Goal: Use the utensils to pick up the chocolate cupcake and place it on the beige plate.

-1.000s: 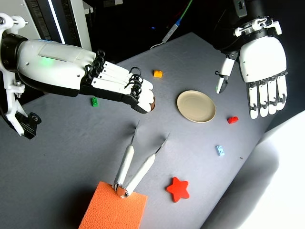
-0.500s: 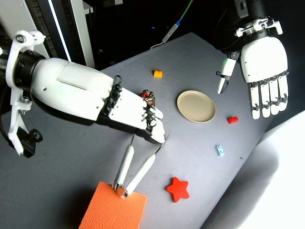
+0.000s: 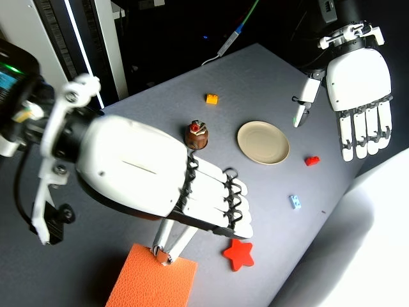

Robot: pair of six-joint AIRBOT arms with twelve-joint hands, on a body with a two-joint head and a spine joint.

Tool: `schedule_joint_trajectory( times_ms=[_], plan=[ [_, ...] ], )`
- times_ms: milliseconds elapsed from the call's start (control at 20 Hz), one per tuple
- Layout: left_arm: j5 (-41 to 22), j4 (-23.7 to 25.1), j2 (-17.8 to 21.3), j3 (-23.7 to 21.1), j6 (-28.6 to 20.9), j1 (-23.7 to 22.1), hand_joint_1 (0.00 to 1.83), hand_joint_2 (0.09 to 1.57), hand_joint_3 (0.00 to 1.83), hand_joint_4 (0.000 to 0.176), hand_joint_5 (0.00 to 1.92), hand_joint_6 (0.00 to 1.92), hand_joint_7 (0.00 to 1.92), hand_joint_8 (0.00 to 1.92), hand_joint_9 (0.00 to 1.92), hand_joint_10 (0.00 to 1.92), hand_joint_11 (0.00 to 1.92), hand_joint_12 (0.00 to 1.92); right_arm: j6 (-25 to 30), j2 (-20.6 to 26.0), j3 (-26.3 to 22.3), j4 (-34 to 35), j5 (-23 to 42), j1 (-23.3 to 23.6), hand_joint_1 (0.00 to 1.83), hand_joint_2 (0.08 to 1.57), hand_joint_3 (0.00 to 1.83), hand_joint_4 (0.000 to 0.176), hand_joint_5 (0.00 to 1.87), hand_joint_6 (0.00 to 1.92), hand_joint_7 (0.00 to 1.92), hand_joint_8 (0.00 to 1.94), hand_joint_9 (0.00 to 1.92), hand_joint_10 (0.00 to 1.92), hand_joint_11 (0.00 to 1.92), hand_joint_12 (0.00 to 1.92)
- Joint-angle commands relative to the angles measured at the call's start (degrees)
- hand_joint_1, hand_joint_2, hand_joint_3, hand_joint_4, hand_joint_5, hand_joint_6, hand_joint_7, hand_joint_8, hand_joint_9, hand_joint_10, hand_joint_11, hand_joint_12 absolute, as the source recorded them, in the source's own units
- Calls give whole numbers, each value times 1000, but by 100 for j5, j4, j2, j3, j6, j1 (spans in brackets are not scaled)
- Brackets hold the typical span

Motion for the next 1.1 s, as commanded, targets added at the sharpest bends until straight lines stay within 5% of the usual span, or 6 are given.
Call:
schedule_joint_trajectory(
  times_ms=[0, 600, 800, 1050],
  plan=[
    [-330, 215, 40, 24, 56, -76, 131, 1114, 0, 0, 152, 6, 126, 2, 104, 1, 0, 321, 117, -77, 83, 11, 198, 115, 601, 952, 0, 0, 0, 0, 0, 0, 0, 0, 0, 0],
    [128, 189, -6, 1, 100, -120, 183, 1099, 0, 0, 166, 13, 176, 9, 138, 7, 0, 474, 573, -951, 818, 7, -1007, 197, 705, 1051, 25, 0, 0, 0, 0, 0, 0, 0, 0, 0],
    [180, 190, -6, 4, 95, -123, 119, 1122, 0, 0, 103, 1, 116, 3, 97, 4, 0, 212, 744, -1103, 1025, 11, -1105, 165, 771, 1104, 7, 0, 0, 0, 0, 0, 0, 0, 0, 0],
    [213, 191, -11, 7, 97, -123, 172, 1116, 0, 0, 131, 5, 131, 2, 102, 2, 0, 236, 780, -1291, 1268, 10, -1108, 115, 738, 1090, 2, 0, 0, 0, 0, 0, 0, 0, 0, 0]
  ],
)
